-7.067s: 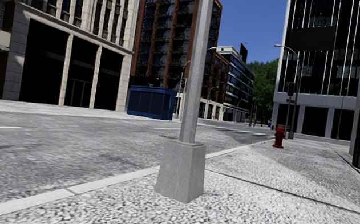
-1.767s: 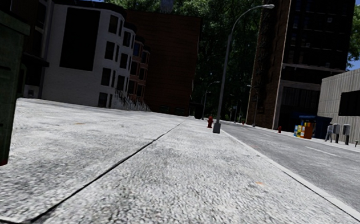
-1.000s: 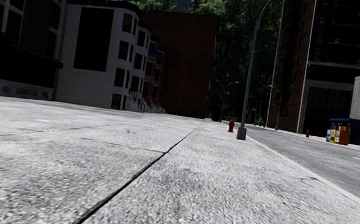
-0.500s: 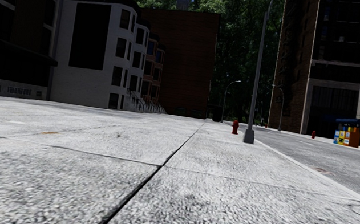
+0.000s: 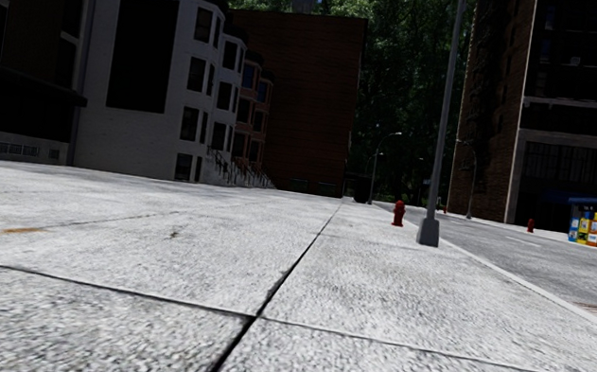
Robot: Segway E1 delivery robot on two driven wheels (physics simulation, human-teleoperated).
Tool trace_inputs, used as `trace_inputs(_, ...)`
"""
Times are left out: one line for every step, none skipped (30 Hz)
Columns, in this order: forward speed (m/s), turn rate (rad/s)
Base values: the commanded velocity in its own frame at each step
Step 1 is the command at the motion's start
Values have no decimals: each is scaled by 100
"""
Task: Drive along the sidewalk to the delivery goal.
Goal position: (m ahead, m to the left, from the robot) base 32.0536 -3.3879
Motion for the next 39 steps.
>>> trace_inputs(194,0)
trace_inputs(194,0)
trace_inputs(194,0)
trace_inputs(194,0)
trace_inputs(194,0)
trace_inputs(194,0)
trace_inputs(194,0)
trace_inputs(194,0)
trace_inputs(194,0)
trace_inputs(194,0)
trace_inputs(194,0)
trace_inputs(194,0)
trace_inputs(194,0)
trace_inputs(194,0)
trace_inputs(194,0)
trace_inputs(194,0)
trace_inputs(194,0)
trace_inputs(194,0)
trace_inputs(194,0)
trace_inputs(193,0)
trace_inputs(193,0)
trace_inputs(191,0)
trace_inputs(191,0)
trace_inputs(189,0)
trace_inputs(189,0)
trace_inputs(189,0)
trace_inputs(188,0)
trace_inputs(188,0)
trace_inputs(188,0)
trace_inputs(188,0)
trace_inputs(188,0)
trace_inputs(188,0)
trace_inputs(188,0)
trace_inputs(188,0)
trace_inputs(188,0)
trace_inputs(188,0)
trace_inputs(188,0)
trace_inputs(188,0)
trace_inputs(188,0)
